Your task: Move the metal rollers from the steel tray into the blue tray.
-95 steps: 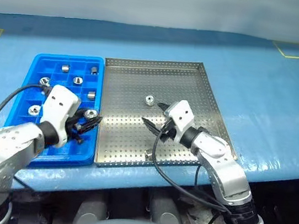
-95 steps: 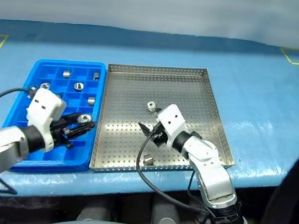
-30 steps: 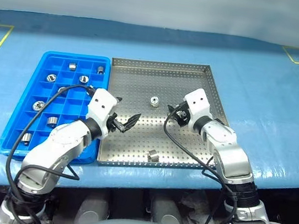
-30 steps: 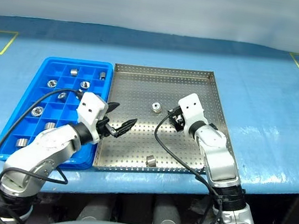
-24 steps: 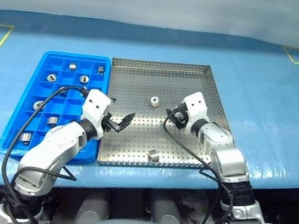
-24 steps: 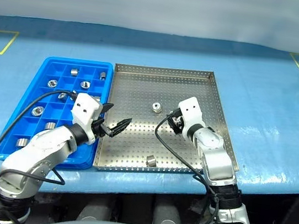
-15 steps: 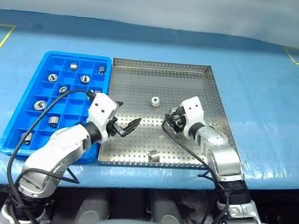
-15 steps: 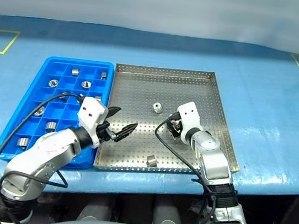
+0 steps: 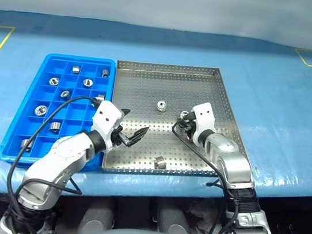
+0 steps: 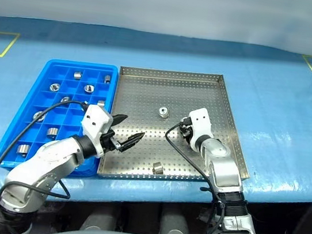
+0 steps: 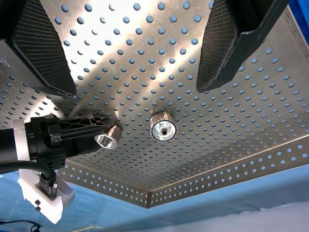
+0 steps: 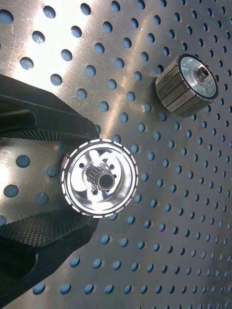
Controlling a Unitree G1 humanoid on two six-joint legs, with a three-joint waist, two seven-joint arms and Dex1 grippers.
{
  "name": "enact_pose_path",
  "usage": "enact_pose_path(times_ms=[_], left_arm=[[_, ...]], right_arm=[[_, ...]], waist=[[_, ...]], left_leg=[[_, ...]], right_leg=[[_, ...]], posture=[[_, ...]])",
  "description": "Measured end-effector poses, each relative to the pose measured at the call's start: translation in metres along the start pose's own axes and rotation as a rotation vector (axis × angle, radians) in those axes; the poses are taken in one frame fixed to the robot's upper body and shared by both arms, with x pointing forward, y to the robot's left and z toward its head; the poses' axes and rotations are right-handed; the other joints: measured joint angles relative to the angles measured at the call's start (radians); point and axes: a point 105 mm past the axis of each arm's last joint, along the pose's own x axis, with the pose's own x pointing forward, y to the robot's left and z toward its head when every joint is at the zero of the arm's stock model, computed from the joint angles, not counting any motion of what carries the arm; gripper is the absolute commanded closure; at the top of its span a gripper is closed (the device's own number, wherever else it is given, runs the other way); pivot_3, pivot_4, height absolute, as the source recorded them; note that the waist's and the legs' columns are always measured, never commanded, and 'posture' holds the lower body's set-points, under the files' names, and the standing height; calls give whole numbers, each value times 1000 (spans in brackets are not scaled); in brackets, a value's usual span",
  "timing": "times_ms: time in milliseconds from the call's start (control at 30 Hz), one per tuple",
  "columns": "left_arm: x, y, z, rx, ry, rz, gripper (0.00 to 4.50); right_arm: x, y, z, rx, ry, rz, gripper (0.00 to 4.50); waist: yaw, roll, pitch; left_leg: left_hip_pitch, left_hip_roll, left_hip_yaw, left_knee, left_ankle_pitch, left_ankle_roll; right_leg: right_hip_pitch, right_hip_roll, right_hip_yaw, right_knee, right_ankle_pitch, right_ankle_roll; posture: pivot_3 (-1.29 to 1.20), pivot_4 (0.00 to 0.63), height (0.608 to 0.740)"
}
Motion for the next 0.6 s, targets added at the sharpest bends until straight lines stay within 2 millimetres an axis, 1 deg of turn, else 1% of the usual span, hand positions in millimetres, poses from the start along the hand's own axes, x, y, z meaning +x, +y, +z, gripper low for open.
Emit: enact_pose_path(times_ms=[67,100,167,200,267,300,333,400,433,500,600], left_arm=[[-3,4,-2,-8,6,16,171],[-6,7,-4,-18,8,32,171],[-16,20,-8,-27,19,90,171],[-22,27,-10,-21,32,122,171],[-36,43,-15,-6,60,194,171],[-41,48,-15,-5,62,217,171],[-47,53,-15,-4,61,247,171],[-58,65,-10,6,47,318,171],[-67,75,-6,15,32,384,171],[-82,92,2,26,4,494,171],[-101,103,6,11,-21,586,171]], right_arm=[[-1,0,6,-10,-23,-5,2827],[-3,3,14,-20,-53,3,2827],[-10,18,40,-36,-153,61,2827],[-14,31,56,-49,-213,115,2827],[-26,71,95,-74,-358,274,2827],[-30,89,106,-83,-399,341,2827],[-33,108,114,-95,-422,418,2827],[-35,138,117,-111,-431,536,2827],[-31,151,115,-126,-420,576,2827],[-20,162,111,-140,-398,594,2827],[-1,169,111,-145,-389,591,2827]], waist=[[-2,0,0],[-3,1,1],[-8,2,1],[-12,2,1],[-15,2,1],[-13,2,1],[-11,2,1],[0,2,1],[7,1,1],[20,1,1],[26,0,1]], left_leg=[[0,0,0,0,0,0],[0,0,1,0,0,0],[0,1,1,-1,0,0],[0,2,1,-1,0,0],[1,3,0,-2,0,0],[1,3,-1,-2,0,0],[1,3,-2,-2,0,0],[0,3,-2,-2,0,0],[0,2,-2,-1,0,0],[0,0,-2,-1,0,0],[0,-1,-2,-1,0,0]], right_leg=[[0,0,0,0,0,0],[-1,0,1,0,0,0],[-2,1,1,1,0,0],[-2,2,1,1,0,0],[-2,3,0,1,-1,-1],[-2,3,-1,1,-1,-2],[-2,2,-2,1,-1,-2],[-1,0,-3,0,-1,-2],[-1,-1,-3,0,-1,-2],[0,-3,-4,0,-1,-1],[0,-4,-4,-1,0,-1]], posture=[[-127,150,740],[-127,150,740],[-120,150,740],[-109,150,740],[-94,150,740],[-87,150,740],[-83,150,740],[-62,150,740],[-51,150,740],[-34,150,740],[-8,150,740]])
